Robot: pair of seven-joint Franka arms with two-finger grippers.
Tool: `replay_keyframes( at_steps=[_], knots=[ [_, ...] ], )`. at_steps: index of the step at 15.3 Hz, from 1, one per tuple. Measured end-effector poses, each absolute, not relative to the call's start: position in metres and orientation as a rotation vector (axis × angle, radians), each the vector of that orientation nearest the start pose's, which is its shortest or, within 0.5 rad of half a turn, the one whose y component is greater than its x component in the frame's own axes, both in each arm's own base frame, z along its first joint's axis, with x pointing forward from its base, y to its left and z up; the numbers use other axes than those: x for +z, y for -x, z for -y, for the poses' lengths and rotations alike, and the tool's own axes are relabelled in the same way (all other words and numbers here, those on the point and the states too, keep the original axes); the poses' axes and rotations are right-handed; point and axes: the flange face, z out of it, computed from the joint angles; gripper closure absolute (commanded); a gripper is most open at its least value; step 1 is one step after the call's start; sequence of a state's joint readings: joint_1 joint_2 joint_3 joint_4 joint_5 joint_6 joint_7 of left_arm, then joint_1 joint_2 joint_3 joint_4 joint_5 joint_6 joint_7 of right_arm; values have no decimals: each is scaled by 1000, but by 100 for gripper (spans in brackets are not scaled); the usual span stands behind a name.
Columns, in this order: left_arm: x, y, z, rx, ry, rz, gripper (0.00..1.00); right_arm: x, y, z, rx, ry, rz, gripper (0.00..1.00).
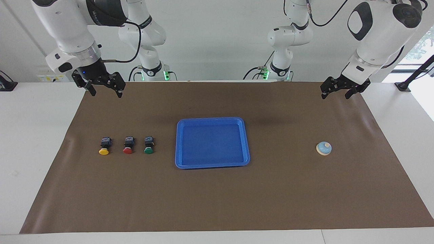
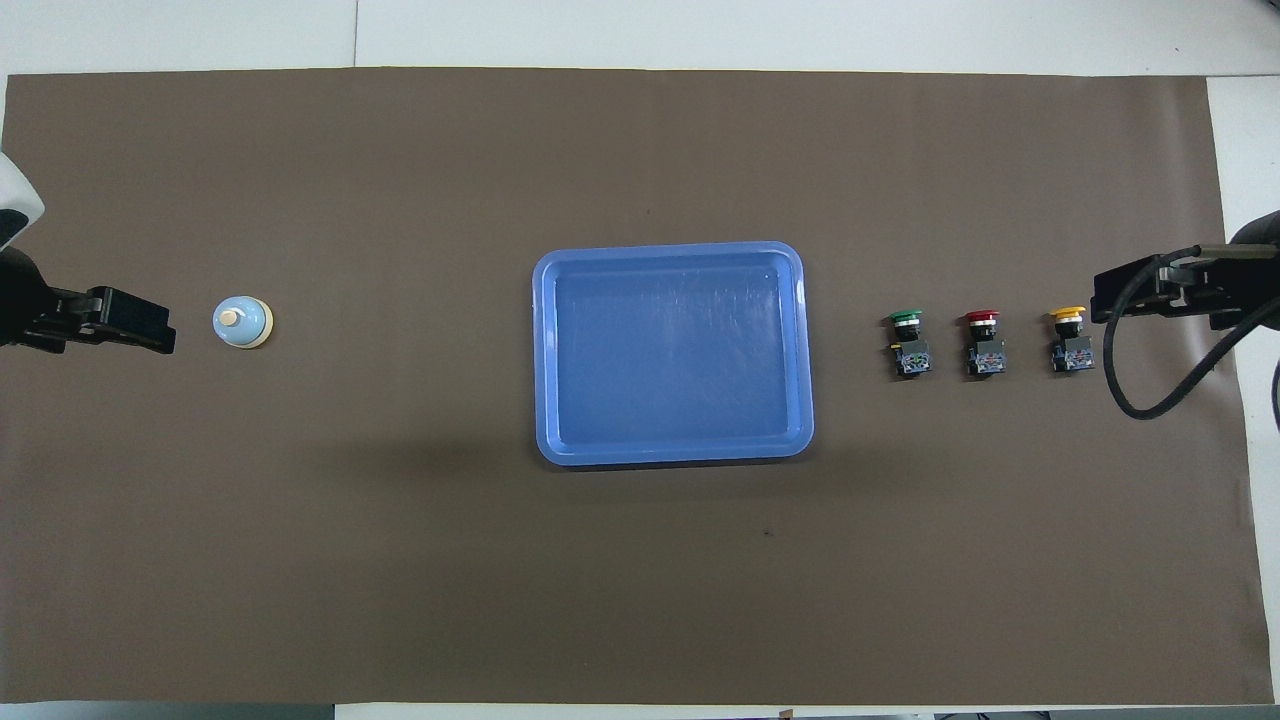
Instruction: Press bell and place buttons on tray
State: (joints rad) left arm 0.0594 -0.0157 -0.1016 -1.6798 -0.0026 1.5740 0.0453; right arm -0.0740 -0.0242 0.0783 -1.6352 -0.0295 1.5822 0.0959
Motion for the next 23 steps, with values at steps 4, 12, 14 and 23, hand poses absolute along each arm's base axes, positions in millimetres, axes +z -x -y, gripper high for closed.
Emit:
replay_keyframes(
  at_steps=[4,12,14,23],
  knots=[
    [582,-545,23,141,3137,-134,0,608,-547,0,43,3171,-144,0],
    [582,-546,19,134,3138,-123,100,608,-547,0,43,3171,-144,0],
    [578,-547,18,122,3139,-119,100,608,-547,0,43,3171,-144,0],
    [506,-571,-27,59,3148,-126,100,608,-547,0,43,3171,-144,0]
  ],
)
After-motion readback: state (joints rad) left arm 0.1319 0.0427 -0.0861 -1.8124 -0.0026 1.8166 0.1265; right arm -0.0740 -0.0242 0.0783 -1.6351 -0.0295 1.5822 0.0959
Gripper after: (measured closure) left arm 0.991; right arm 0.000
